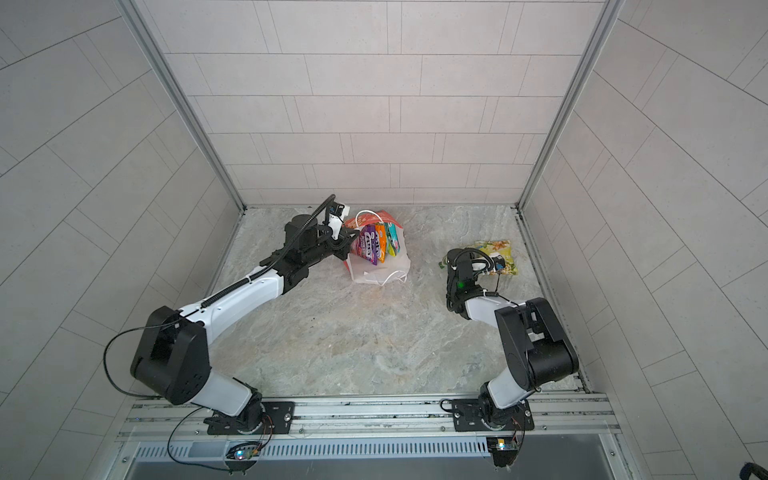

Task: Take the snacks out of the paper bag
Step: Place the snack at the top-right of the table.

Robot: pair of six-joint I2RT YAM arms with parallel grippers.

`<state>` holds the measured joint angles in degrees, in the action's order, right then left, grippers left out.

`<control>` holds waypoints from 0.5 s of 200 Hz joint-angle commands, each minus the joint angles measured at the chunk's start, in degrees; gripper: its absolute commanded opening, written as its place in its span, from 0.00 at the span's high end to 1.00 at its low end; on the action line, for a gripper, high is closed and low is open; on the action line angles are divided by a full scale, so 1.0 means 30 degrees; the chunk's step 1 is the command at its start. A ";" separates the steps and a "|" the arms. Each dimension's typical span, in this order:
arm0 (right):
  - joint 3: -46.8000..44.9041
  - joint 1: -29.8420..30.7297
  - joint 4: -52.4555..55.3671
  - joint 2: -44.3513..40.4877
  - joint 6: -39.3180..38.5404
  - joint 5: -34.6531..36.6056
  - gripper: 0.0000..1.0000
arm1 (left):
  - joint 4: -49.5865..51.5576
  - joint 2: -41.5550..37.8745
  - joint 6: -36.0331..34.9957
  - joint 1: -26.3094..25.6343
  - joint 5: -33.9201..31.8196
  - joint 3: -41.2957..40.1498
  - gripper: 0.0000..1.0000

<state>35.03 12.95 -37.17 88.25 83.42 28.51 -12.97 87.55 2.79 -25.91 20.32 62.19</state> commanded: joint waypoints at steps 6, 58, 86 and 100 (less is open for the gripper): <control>-0.1611 0.0433 -0.0429 -0.1177 0.1023 0.1056 0.90 | -0.0453 -0.0053 0.0123 -0.0064 0.0601 -0.0004 1.00; -0.3500 0.0631 0.0380 -0.2915 0.2174 0.0986 1.00 | -0.0598 0.0160 0.0188 -0.0065 0.0640 0.0011 1.00; -0.4034 0.0664 -0.0457 -0.1987 0.3266 0.0900 1.00 | -0.0627 0.0185 0.0239 -0.0064 0.0706 -0.0050 1.00; -0.3907 0.0664 -0.0901 -0.1194 0.3520 0.0914 1.00 | -0.0628 0.0187 0.0243 -0.0068 0.0703 -0.0080 1.00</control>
<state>23.33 14.55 -37.54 81.71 89.43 30.87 -13.08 87.74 3.03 -25.91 20.62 62.19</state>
